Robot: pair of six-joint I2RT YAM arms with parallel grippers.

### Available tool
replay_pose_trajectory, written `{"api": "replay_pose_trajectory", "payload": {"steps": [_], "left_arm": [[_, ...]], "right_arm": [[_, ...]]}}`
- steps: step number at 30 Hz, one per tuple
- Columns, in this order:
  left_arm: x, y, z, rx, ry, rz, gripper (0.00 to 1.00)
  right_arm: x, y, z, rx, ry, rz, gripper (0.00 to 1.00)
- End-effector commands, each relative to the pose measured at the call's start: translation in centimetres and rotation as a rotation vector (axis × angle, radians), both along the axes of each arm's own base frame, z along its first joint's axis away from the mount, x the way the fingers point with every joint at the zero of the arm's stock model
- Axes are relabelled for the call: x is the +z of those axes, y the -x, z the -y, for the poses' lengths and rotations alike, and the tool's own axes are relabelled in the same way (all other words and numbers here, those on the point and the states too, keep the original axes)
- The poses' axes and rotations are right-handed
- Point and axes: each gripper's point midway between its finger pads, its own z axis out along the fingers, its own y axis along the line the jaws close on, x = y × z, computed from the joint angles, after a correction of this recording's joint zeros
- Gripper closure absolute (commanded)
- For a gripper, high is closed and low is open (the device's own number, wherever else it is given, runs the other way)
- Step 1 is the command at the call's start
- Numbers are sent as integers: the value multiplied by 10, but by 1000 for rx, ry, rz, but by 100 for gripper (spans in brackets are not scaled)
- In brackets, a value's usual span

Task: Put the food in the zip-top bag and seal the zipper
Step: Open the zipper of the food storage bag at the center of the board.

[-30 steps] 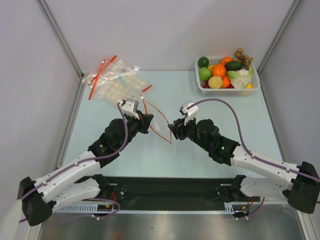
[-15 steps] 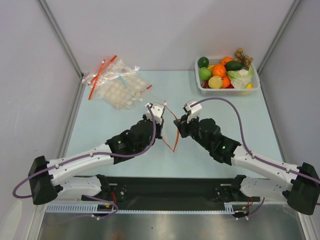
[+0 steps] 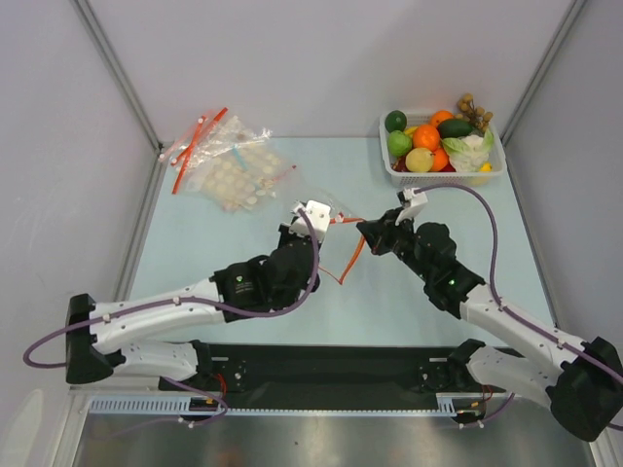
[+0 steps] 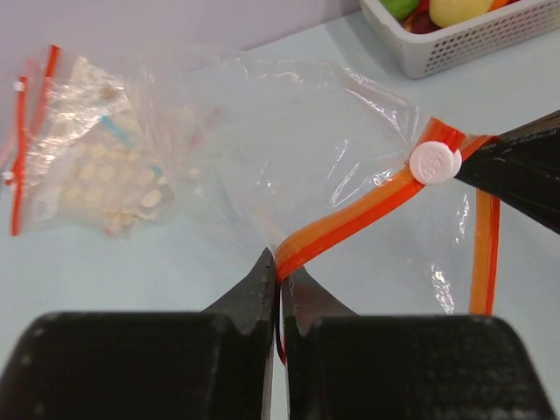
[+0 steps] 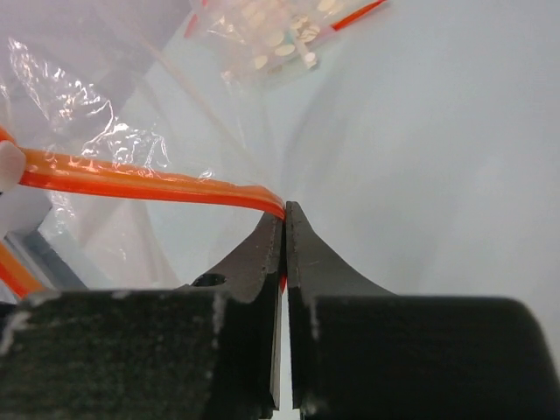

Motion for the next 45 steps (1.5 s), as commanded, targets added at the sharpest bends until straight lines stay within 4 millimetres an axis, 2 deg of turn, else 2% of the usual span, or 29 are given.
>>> {"api": "replay_pose_trajectory", "payload": {"steps": [1,2,4,6,10,12,17,20,23,24,25,26,28,29,31,33,36,39,42,44,45], "left_arm": [[16,-4,-20,156,-160,64,92],[7,-4,-12,162,-214,62,89],[7,-6,-13,205,-258,66,86],[-6,-8,-6,203,-315,50,80],[-19,-10,10,138,-294,2,66],[-21,-16,10,117,-247,-32,58],[-44,-28,15,1,-146,-149,40],[-53,-32,20,-25,-128,-181,36],[-58,-33,25,-34,-133,-189,36],[-60,-32,28,-47,-130,-195,38],[-60,-32,29,-57,-128,-198,45],[-61,-31,31,-65,-126,-203,60],[-61,-30,33,-82,-115,-210,75],[-61,-29,33,-87,-115,-211,89],[-57,-31,28,-67,-130,-197,99],[-58,-32,19,-19,-176,-184,100],[-56,-34,12,26,-205,-175,100],[-60,-35,15,23,-218,-185,100],[-67,-36,22,4,-227,-205,100],[-76,-36,30,-40,-217,-241,100],[-78,-38,31,-52,-205,-254,100]], "right_arm": [[-1,-6,-9,34,-31,-21,100],[-3,-6,-11,41,-29,-26,100],[-9,-7,-17,65,-25,-43,100],[-15,-8,-22,82,-28,-63,100],[-25,-13,-23,97,-56,-106,100],[-28,-14,-21,108,-85,-132,100],[-30,-13,-21,130,-126,-143,100],[-31,-12,-23,143,-135,-147,100],[-33,-10,-25,154,-149,-158,100],[-35,-9,-26,158,-150,-163,100],[-33,-8,-27,163,-155,-156,100],[-33,-9,-26,161,-160,-159,100],[-35,-9,-26,157,-160,-166,100],[-37,-10,-26,152,-159,-170,100],[-46,-16,-23,123,-154,-204,100],[-53,-22,-19,101,-160,-237,100],[-66,-27,-20,108,-173,-293,91],[-73,-32,-18,101,-168,-317,67],[-72,-32,-18,106,-154,-313,60],[-71,-31,-17,99,-135,-304,52],[-63,-32,-14,81,-134,-282,49]]}}
